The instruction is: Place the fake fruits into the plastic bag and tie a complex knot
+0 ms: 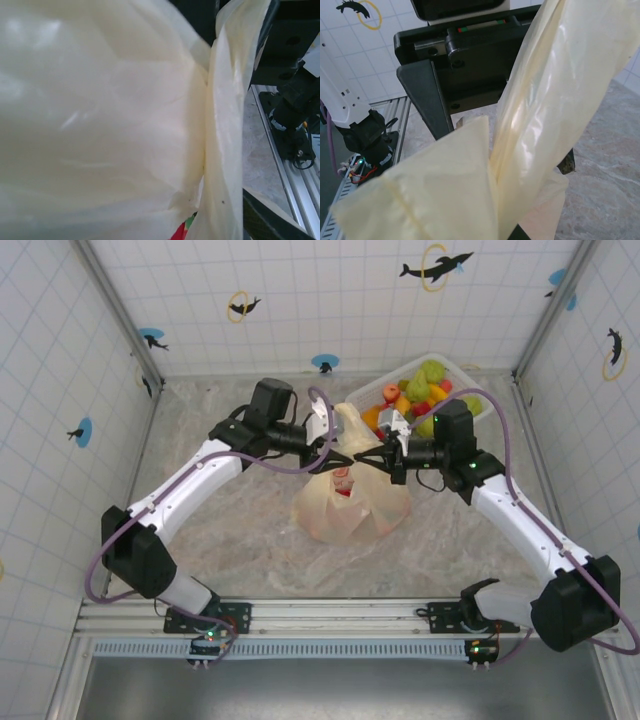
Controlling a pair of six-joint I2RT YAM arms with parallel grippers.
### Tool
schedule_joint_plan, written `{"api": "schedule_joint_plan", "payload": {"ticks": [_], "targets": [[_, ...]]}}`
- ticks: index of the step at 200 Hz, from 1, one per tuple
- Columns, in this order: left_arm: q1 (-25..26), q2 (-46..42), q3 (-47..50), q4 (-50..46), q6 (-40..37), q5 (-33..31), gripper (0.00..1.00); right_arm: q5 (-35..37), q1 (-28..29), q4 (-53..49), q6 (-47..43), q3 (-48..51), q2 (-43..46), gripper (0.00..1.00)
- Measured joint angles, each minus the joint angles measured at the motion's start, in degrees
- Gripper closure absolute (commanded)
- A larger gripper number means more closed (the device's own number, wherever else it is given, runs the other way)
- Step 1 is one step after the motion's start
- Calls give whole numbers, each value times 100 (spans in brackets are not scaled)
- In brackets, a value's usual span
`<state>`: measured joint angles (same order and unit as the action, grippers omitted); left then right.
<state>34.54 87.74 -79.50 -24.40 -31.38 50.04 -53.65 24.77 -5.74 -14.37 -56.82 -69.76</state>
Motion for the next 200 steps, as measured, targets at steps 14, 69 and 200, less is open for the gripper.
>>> {"api": "schedule_joint_plan", "payload": {"ticks": [14, 69, 200], "targets": [[0, 0, 7, 90, 17, 131, 53, 2, -2, 0, 0, 0, 0, 100], [2, -39, 120, 319, 98, 505, 85, 57, -11, 59, 0, 0, 0, 100], [-9, -455, 603, 1023, 317, 323, 100, -85, -319, 55, 466, 0, 710, 36]]}}
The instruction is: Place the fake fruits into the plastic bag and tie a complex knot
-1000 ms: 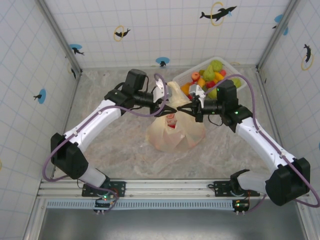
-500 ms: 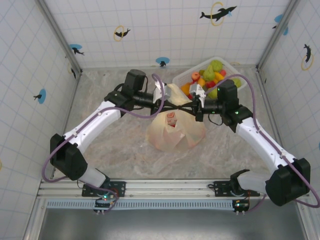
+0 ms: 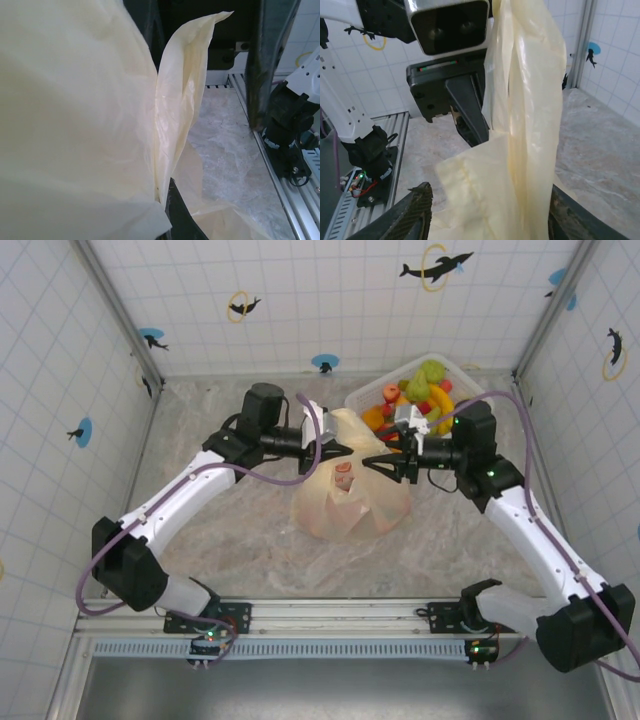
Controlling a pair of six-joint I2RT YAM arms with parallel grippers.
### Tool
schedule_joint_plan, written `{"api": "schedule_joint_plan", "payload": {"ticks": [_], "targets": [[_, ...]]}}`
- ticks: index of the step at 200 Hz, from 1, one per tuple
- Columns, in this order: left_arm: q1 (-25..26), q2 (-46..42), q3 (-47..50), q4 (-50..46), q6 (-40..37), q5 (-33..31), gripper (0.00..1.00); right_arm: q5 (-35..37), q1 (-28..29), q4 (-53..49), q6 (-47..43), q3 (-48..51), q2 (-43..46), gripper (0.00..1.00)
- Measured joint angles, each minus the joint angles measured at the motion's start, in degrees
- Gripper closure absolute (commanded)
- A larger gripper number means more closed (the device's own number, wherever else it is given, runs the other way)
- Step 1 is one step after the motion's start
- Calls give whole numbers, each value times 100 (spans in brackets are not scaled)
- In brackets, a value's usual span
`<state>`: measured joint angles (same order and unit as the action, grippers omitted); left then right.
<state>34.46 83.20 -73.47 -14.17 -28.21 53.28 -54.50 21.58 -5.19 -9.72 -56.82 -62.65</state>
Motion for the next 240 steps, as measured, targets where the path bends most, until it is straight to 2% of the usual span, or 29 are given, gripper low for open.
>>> {"api": "schedule_joint_plan", "payload": {"ticks": [21, 51, 96, 153, 202, 240], "targets": [[17, 0, 7, 57, -2, -105, 100, 199, -175, -24, 400, -138, 190, 33], [55, 0, 31, 107, -24, -247, 100, 645, -459, -46, 1318, -872, 52, 33], [87, 0, 33, 122, -44, -376, 100, 1355, -201, -487, 1818, -1786, -660, 22], [103, 0, 33, 149, -122, -577, 100, 1963, 240, -2033, 1628, -2898, -1762, 17], [125, 0, 37, 149, -199, -778, 100, 1847, 516, -2723, 1174, -2992, -1729, 9], [131, -26, 70, 162, -326, -866, 100, 1716, 616, -2905, 800, -2785, -1486, 8]]}}
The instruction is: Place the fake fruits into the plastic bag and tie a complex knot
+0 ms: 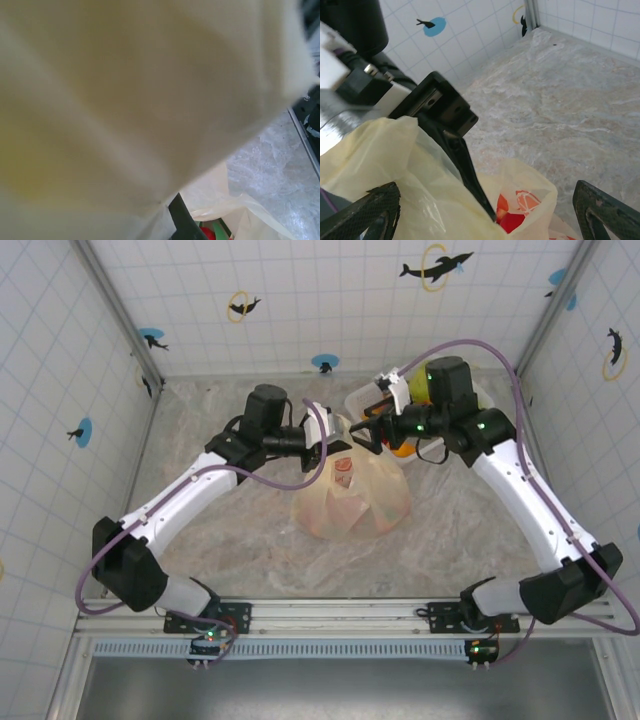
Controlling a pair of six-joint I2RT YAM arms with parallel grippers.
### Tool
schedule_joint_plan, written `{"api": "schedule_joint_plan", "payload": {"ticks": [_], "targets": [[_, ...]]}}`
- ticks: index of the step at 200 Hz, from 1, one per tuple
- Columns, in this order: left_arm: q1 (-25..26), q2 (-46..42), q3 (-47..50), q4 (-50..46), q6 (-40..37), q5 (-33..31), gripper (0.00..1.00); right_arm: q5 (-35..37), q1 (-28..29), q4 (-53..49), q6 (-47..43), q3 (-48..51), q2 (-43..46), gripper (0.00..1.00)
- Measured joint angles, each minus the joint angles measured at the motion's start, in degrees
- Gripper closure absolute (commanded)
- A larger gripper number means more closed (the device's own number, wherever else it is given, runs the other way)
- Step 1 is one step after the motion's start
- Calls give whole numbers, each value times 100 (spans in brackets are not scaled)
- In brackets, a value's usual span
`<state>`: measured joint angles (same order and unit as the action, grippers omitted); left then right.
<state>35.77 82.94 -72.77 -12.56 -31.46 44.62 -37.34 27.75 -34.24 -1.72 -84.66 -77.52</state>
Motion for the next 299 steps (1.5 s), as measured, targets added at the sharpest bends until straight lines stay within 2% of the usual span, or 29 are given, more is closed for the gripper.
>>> {"api": "schedule_joint_plan", "payload": {"ticks": [31, 65, 80, 137, 219, 299], "targets": [[26, -83, 85, 22, -26, -44, 100, 0, -127, -48, -4, 42, 107, 9], [33, -146, 153, 31, -107, -79, 100, 63, -748, 503, 649, 42, 214, 9], [55, -170, 175, 31, -136, -90, 100, 149, -826, 680, 850, 39, 205, 9], [111, -173, 184, 81, -153, -251, 100, 197, -295, 525, 868, -44, -155, 5], [133, -236, 184, 149, -153, -334, 100, -101, -42, 61, 225, 516, 4, 2], [245, -334, 459, 304, -151, -343, 100, -192, 74, 79, 214, 859, 9, 3]]}}
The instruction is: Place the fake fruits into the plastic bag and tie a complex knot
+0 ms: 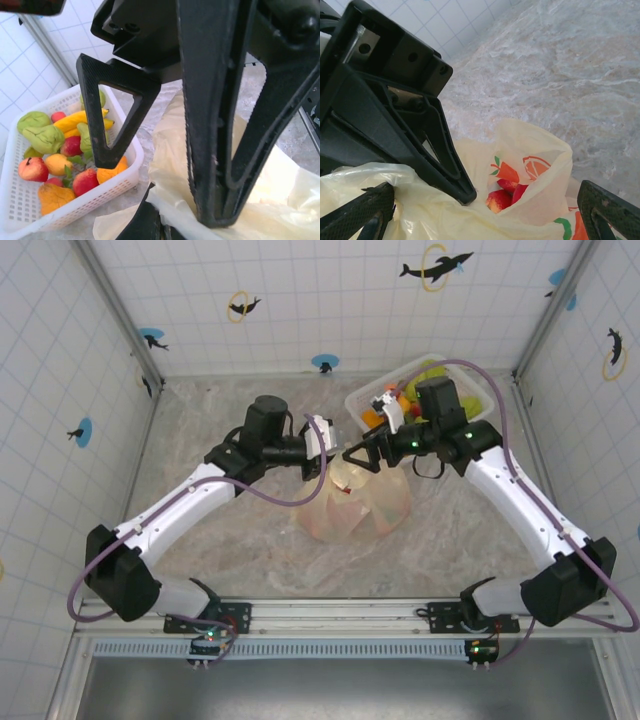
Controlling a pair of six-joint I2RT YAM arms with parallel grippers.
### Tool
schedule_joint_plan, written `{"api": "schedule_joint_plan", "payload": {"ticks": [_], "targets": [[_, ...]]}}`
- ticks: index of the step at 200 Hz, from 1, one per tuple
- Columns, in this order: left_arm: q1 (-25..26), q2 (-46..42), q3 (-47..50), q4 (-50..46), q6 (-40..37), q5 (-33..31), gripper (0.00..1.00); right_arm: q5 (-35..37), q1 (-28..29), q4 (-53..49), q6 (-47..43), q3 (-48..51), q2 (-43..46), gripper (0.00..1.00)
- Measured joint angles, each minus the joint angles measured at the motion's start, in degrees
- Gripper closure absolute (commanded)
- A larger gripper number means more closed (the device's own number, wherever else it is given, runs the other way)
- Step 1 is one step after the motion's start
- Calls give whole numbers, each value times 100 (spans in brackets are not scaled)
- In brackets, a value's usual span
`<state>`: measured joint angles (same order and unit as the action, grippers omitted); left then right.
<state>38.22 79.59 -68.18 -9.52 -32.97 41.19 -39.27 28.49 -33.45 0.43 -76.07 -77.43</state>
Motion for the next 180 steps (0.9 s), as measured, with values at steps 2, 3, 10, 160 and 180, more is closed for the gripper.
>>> {"api": "schedule_joint_plan", "payload": {"ticks": [2, 3, 10, 160, 180], "targets": [[2, 0, 2, 4, 0, -4, 100, 0, 4, 0, 0, 2, 0, 3], [2, 0, 0, 4, 0, -9, 100, 0, 4, 0, 2, 2, 0, 3], [7, 0, 2, 20, 2, -15, 100, -2, 4, 0, -2, 2, 0, 2], [11, -11, 98, 155, 149, -15, 100, 205, -1023, 1604, -1325, 2262, 3121, 0], [11, -11, 98, 155, 151, -15, 100, 323, -535, 1648, -1880, 2256, 2887, 0]]}}
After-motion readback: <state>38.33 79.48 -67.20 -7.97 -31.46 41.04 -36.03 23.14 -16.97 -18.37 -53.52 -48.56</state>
